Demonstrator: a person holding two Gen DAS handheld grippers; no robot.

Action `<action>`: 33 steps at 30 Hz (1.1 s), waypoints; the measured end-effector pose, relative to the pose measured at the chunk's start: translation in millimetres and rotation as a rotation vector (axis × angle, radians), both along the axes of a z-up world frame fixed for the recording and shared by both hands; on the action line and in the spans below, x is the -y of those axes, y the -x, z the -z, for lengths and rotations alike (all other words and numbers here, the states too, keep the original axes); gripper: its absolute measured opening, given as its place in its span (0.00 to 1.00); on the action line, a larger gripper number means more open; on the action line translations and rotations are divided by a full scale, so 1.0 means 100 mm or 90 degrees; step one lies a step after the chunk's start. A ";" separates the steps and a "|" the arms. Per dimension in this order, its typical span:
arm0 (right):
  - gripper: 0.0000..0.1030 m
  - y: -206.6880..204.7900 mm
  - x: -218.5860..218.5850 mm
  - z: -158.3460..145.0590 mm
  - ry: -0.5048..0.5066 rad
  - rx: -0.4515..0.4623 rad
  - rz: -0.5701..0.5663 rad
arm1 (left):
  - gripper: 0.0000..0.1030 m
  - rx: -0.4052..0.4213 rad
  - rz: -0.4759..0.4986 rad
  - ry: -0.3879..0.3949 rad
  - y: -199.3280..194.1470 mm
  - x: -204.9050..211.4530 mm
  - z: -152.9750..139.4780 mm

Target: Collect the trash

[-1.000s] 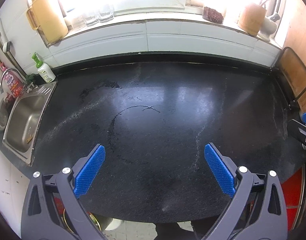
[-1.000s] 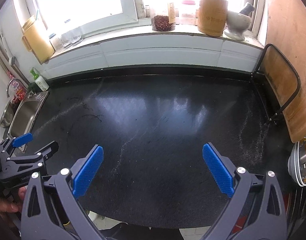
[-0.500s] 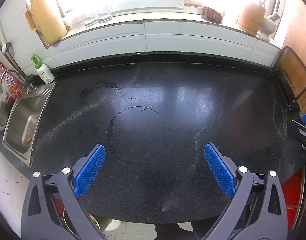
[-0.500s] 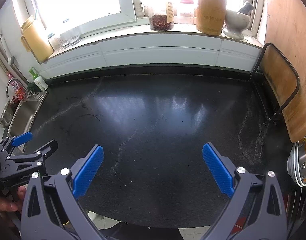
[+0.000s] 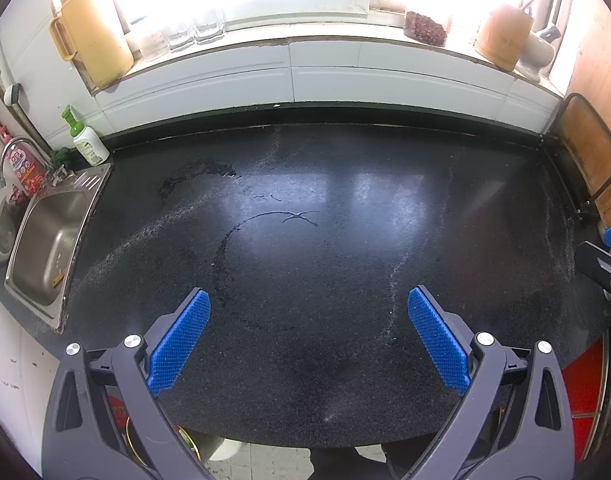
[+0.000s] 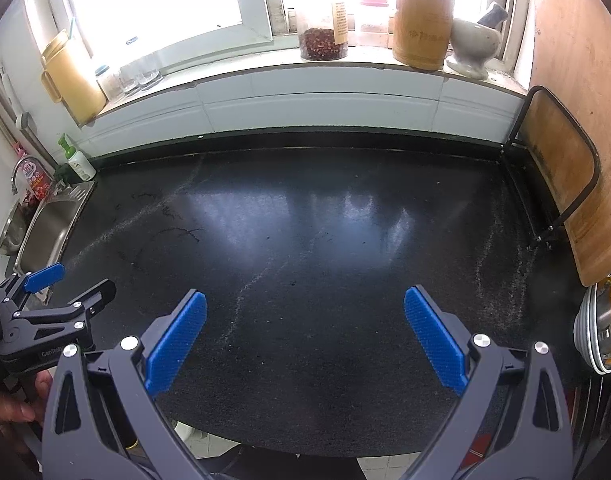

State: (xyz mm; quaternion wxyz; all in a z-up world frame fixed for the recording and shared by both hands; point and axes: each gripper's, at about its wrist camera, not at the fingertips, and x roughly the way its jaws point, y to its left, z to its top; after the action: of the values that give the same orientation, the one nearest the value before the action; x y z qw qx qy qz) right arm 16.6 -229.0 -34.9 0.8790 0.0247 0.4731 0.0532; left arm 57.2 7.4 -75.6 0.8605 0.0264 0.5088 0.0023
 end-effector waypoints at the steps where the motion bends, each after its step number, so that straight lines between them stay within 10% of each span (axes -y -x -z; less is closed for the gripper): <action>1: 0.93 0.00 0.00 0.00 0.001 0.000 -0.001 | 0.94 0.000 0.000 0.000 0.00 0.00 0.00; 33: 0.93 -0.09 -0.03 0.03 0.001 -0.007 -0.002 | 0.94 -0.005 0.005 0.012 -0.12 -0.02 0.05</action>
State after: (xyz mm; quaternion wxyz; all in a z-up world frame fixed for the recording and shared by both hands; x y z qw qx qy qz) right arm 26.0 -226.1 -38.1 0.8764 0.0234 0.4780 0.0540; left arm 68.8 9.1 -80.7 0.8585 0.0199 0.5124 -0.0059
